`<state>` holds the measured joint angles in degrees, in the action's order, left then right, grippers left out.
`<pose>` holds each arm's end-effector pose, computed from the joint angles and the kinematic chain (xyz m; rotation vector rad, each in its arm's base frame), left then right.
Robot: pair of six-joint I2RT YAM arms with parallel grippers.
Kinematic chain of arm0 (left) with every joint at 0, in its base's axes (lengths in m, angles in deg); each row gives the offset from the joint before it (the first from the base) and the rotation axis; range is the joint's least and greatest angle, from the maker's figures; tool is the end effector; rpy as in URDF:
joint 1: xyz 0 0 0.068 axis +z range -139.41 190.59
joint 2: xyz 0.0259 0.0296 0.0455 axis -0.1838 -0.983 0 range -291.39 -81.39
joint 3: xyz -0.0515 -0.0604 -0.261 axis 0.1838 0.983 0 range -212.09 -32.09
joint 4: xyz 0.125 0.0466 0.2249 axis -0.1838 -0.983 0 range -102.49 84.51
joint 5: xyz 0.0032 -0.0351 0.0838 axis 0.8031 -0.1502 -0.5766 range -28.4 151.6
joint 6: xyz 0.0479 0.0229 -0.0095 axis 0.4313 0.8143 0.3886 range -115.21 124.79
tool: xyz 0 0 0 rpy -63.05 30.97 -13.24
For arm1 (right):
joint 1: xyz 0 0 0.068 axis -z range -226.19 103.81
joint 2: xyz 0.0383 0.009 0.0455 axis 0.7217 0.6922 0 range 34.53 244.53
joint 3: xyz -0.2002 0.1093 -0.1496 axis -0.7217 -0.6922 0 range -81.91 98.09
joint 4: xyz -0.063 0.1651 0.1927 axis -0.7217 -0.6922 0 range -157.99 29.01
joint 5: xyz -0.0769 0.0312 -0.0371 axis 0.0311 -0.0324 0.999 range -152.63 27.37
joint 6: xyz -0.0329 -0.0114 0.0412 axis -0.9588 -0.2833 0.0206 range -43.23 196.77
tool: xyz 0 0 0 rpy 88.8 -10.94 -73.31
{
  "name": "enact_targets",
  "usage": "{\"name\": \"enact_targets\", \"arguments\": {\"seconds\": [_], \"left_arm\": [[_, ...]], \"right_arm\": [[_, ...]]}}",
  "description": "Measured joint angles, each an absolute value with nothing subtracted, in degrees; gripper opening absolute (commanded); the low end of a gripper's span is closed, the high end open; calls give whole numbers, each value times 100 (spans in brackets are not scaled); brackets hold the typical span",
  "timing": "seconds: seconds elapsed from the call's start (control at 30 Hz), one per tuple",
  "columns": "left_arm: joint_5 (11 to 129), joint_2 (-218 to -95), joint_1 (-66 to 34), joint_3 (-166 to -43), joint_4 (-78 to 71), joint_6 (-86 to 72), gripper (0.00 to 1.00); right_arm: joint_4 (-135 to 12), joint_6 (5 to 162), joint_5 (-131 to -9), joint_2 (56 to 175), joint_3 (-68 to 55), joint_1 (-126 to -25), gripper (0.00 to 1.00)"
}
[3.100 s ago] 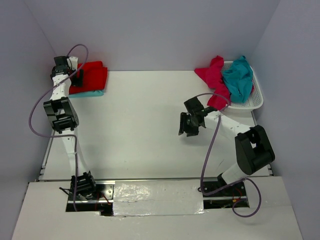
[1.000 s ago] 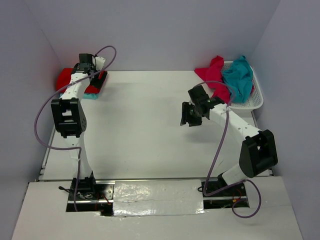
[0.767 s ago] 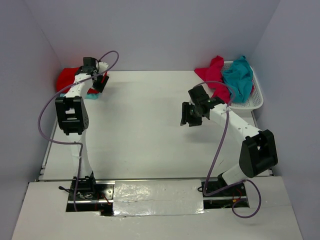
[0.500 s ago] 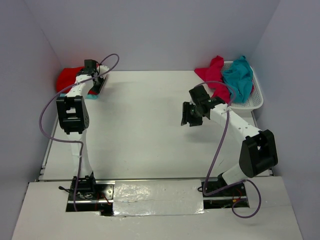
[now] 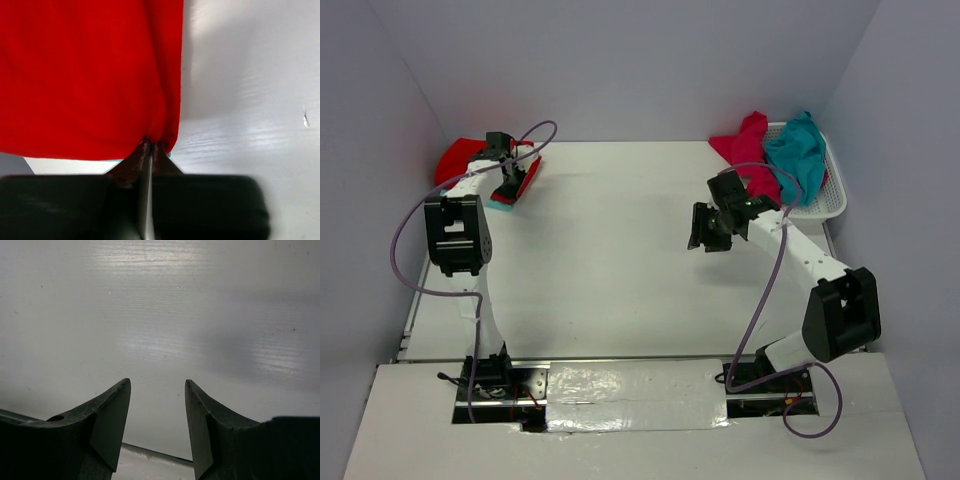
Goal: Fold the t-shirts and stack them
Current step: Put the neatly folded tshirt into the corner of the board with the left arm, then grab crumpled tshirt from bin with the right arm
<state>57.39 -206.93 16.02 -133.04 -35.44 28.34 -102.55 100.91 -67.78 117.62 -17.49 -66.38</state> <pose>0.4823 0.0483 0.1917 0.3712 2.5175 0.2941 0.2748 0.1044 0.2588 0.0602 2.6679 0.3786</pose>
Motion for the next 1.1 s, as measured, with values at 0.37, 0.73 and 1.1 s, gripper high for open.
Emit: {"name": "enact_targets", "arguments": {"seconds": [0.37,0.73,1.1], "left_arm": [[6264,-20588,1548,-13927,-4432,2574,99],[5270,-16275,1611,-13264,-3835,1402,88],[5908,-16739,1462,-12414,-4569,1623,86]], "right_arm": [[-10351,9940,-7289,11755,-1353,-6129,100],[-9514,9947,-8008,11689,15,-3427,100],[-9794,9505,-6330,15536,3967,-3442,100]]}}
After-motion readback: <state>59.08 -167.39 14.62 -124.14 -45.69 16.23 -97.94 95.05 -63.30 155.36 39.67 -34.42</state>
